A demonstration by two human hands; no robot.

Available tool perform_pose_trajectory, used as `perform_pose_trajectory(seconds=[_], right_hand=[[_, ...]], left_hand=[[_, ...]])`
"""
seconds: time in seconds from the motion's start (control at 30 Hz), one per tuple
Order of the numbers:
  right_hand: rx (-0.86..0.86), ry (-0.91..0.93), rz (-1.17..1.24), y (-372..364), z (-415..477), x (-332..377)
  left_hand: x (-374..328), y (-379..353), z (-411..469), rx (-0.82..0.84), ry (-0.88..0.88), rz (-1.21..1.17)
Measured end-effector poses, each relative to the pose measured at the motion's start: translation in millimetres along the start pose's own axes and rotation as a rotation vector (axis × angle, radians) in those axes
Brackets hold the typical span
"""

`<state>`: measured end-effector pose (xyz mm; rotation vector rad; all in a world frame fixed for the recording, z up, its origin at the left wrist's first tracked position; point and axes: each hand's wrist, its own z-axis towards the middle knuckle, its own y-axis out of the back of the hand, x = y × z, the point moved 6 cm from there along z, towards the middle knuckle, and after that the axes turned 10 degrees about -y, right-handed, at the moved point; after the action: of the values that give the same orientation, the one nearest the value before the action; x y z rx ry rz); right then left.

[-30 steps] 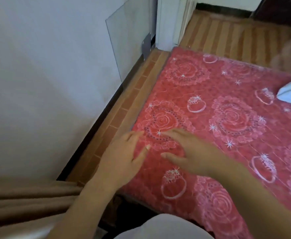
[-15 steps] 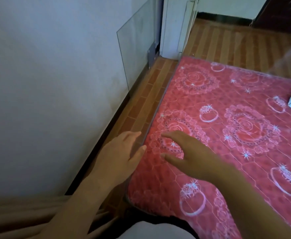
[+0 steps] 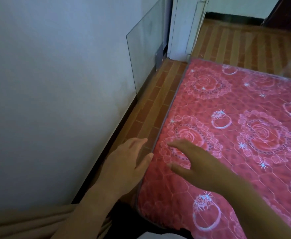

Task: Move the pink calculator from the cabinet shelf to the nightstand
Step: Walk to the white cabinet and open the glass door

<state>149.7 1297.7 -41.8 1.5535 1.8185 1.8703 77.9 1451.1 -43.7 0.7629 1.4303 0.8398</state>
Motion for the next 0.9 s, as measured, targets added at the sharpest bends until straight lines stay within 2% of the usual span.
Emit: perform_pose_trajectory(seconds=[0.27, 0.53, 0.9], right_hand=[[-0.084, 0.001, 0.042, -44.1, 74.8, 91.9], [0.016, 0.081, 0.023, -95.2, 168.2, 212.4], [0.195, 0.084, -0.063, -140.2, 212.5, 282.0]], left_hand=[[109.8, 67.9, -5.8, 0.012, 0.011, -0.01], [221.4, 146.7, -41.2, -0.005, 0.146, 0.005], [290.7, 188.0, -79.6, -0.038, 0.231, 0.005]])
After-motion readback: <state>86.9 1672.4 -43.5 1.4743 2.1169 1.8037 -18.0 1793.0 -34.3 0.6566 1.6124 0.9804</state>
